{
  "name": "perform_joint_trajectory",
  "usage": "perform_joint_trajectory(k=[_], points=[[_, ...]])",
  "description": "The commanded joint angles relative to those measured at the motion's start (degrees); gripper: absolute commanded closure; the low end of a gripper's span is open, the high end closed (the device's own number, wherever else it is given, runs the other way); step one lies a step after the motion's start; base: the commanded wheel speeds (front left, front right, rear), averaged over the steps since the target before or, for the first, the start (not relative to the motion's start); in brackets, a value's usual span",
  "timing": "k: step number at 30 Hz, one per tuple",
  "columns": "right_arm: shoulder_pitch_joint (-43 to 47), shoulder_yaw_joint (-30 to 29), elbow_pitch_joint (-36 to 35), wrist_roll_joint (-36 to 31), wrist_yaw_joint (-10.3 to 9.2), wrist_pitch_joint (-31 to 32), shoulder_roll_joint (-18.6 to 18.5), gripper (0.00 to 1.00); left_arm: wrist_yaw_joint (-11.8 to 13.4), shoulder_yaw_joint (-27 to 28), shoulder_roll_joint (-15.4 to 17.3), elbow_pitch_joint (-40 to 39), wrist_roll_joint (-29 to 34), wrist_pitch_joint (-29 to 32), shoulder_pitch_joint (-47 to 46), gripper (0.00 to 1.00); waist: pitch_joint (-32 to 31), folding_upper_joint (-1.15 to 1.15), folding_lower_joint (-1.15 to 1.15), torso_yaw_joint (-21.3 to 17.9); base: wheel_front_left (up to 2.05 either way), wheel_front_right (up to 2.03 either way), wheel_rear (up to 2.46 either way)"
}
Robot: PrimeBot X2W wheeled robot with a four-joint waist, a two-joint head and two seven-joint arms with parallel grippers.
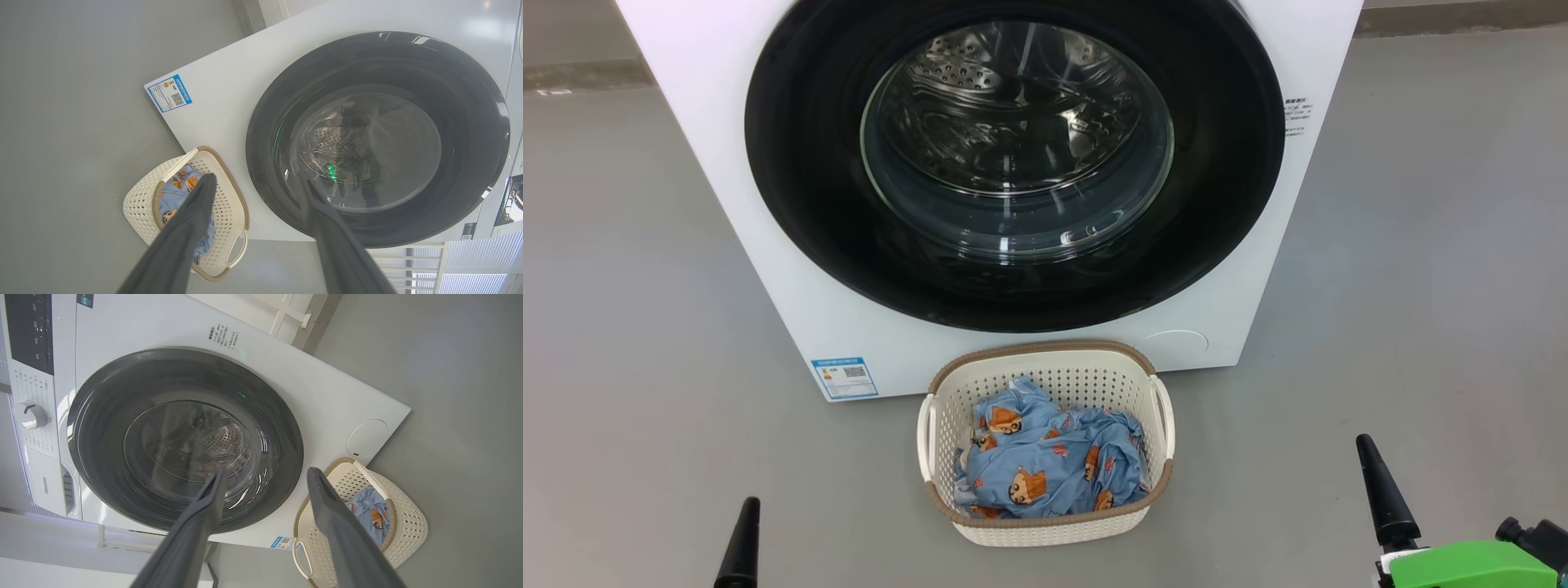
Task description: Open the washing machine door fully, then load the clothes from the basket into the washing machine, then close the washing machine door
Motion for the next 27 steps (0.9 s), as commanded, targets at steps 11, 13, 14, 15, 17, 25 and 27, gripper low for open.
perform_joint_trajectory(k=[11,13,14,15,17,25,27], points=[[-1.9,1.4,-2.3,-12.4,-0.03,-2.3,-0.7,0.00,1.1,0.4,1.2,-3.8,12.3,-2.2,-0.9,0.00,0.2,0.00,0.00,0.0,0.00,0.00,0.00],[-1.9,1.4,-2.2,-14.4,-0.03,-2.6,-0.7,0.00,1.5,0.4,1.2,-4.1,14.2,-2.5,-0.7,0.00,0.2,0.00,0.00,0.0,0.00,0.00,0.00],[-1.9,1.4,-2.2,-14.4,-0.03,-2.6,-0.7,0.00,1.5,0.4,1.2,-4.1,14.2,-2.5,-0.7,0.00,0.2,0.00,0.00,0.0,0.00,0.00,0.00],[-1.9,1.5,-2.2,-15.4,-0.03,-2.8,-0.7,0.00,1.7,0.3,1.2,-4.3,15.2,-2.7,-0.6,0.00,0.2,0.00,0.00,0.0,0.00,0.00,0.00],[-1.9,1.5,-2.1,-17.2,-0.03,-3.1,-0.7,0.00,2.1,0.4,1.2,-4.5,17.1,-3.0,-0.4,0.00,0.2,0.00,0.00,0.0,0.00,0.00,0.00],[-2.0,1.5,-1.7,-24.0,-0.03,-4.4,-0.8,0.00,3.0,0.7,1.3,-4.8,25.3,-4.4,0.2,0.00,0.3,0.00,0.00,0.1,0.00,0.00,0.00],[-2.0,1.5,-1.5,-25.5,-0.03,-4.8,-0.8,0.00,3.0,0.9,1.3,-4.9,27.1,-4.7,0.4,0.00,0.3,0.00,0.00,0.1,0.00,0.00,0.00]])
